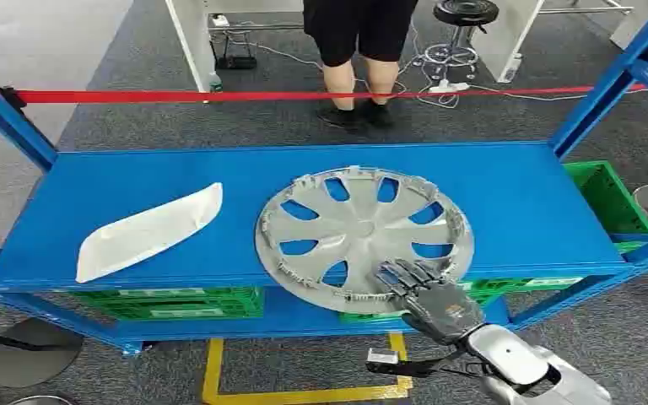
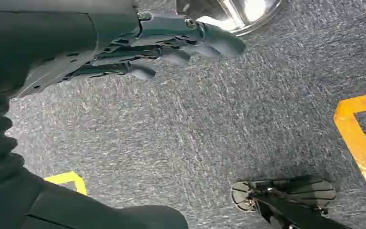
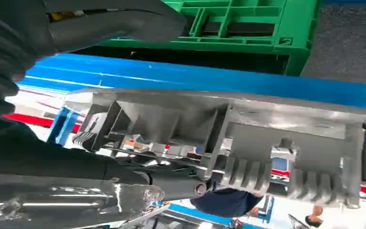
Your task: Take the parts from the cabinet and place them on the table.
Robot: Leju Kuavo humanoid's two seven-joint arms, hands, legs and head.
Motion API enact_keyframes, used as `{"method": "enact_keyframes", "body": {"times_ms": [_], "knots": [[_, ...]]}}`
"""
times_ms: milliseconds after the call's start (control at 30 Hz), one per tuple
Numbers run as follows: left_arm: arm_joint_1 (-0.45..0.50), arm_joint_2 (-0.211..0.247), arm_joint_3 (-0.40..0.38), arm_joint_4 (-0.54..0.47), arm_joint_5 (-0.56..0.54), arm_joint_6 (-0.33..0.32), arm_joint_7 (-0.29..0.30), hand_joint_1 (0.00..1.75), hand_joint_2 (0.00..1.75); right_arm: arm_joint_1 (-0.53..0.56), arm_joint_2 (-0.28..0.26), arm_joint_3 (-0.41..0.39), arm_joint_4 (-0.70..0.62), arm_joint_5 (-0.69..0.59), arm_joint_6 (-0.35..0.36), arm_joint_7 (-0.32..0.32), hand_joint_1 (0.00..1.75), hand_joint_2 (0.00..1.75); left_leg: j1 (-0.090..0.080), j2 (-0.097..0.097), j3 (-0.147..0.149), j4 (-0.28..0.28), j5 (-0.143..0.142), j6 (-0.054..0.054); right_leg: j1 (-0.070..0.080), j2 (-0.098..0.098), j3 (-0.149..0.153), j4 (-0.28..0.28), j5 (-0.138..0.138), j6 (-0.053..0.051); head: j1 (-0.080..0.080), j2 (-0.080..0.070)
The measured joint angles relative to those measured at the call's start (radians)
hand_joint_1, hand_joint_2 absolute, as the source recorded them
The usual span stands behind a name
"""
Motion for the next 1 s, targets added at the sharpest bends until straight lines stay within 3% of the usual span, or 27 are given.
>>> {"method": "enact_keyframes", "body": {"times_ms": [567,1000], "knots": [[-0.003,-0.016,0.008,-0.03,-0.005,-0.042,-0.006,0.0,1.75,-0.006,0.011,0.003,0.0,0.018,-0.032,0.003,1.75,1.75,0.0,0.0,0.001,0.0,0.0,0.0,0.0,0.0,0.001,0.0,0.0,0.0,0.0,0.0],[-0.004,-0.018,0.015,-0.038,-0.011,-0.046,-0.027,0.0,1.75,0.051,0.012,-0.005,-0.101,0.029,-0.1,-0.01,1.75,1.75,0.0,0.0,0.001,0.0,0.0,0.0,0.0,0.0,0.0,0.0,0.0,0.0,0.0,0.0]]}}
